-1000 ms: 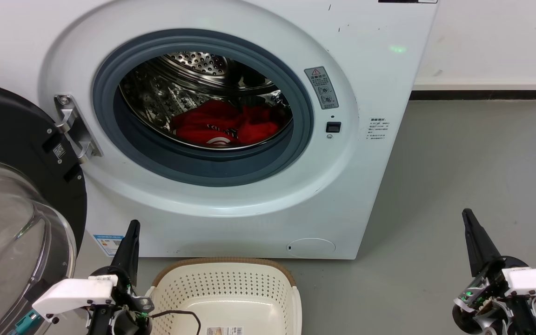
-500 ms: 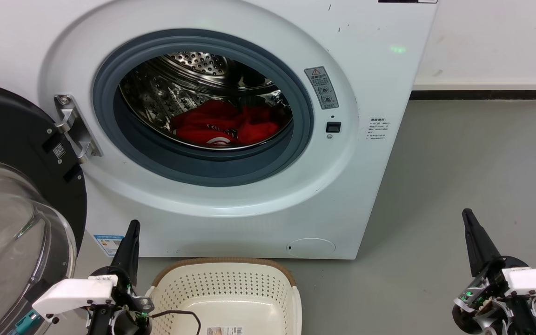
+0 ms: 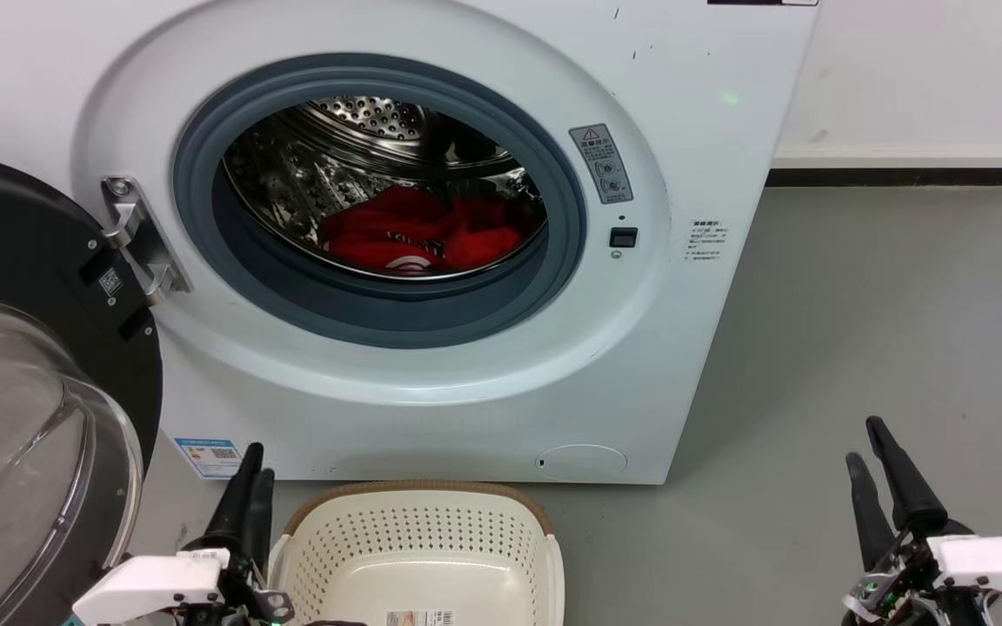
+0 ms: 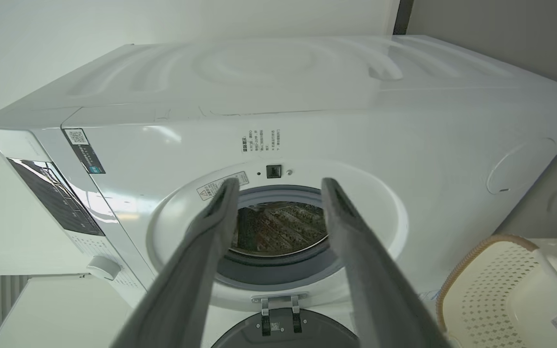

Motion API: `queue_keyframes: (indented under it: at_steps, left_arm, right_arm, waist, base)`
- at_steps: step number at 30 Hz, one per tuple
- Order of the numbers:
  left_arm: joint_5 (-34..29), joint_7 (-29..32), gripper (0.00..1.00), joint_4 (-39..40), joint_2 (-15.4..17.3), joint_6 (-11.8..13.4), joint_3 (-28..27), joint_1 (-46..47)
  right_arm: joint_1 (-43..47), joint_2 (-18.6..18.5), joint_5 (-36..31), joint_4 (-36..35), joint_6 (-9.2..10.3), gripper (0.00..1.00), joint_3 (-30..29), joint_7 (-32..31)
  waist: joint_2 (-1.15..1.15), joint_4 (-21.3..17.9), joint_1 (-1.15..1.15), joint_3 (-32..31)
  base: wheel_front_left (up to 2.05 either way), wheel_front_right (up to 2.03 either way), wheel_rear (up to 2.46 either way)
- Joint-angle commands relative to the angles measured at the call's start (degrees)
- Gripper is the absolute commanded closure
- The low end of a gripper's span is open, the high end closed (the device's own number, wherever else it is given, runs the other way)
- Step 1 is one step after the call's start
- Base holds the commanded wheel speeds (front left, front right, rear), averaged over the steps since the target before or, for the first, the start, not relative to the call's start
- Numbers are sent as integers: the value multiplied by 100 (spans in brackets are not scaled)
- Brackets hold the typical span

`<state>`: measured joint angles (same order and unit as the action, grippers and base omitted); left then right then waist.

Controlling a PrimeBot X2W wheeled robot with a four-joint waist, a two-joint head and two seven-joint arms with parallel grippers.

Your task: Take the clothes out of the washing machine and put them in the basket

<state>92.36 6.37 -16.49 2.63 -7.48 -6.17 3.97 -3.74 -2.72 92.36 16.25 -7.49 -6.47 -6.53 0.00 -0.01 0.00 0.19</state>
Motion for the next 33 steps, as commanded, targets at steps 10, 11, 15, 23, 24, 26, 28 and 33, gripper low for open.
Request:
queue_keyframes:
  at_steps: [10,11,15,23,24,26,28,33]
  left_arm:
    - [-266,-324,0,306,7,0,22,-51]
    - [-307,-351,0,325,8,0,8,-58]
    - [-513,-456,0,341,9,0,-101,-88]
    - [-1065,-651,0,340,12,0,-410,-94]
    - [-1174,-675,0,336,12,0,-463,-94]
    - [-1381,-722,0,342,13,22,-542,-84]
    - [-1572,-767,0,398,14,49,-625,-64]
    - [-2283,-873,0,744,15,211,-795,-47]
  right_arm:
    - [32,-12,-196,-216,0,0,90,327]
    - [36,-12,-236,-215,0,0,91,355]
    - [42,-13,-506,-208,0,0,48,460]
    - [5,-15,-1573,-212,0,0,-215,658]
    - [-4,-15,-1756,-238,0,0,-240,681]
    - [-18,-16,-2172,-342,0,0,-273,728]
    - [-15,-16,-2590,-460,0,0,-299,772]
    - [-12,-17,-3667,-838,0,0,-309,882]
  waist:
    - [0,-17,0,7]
    - [0,-19,0,7]
    - [0,-27,0,7]
    - [0,-43,0,8]
    - [0,-45,0,7]
    - [0,-48,0,8]
    - [0,-51,0,9]
    - [0,-54,0,19]
  base:
    - [0,0,0]
    - [0,0,0]
    - [0,0,0]
    - [0,0,0]
    - [0,0,0]
    - [0,0,0]
    - [0,0,0]
    - [0,0,0]
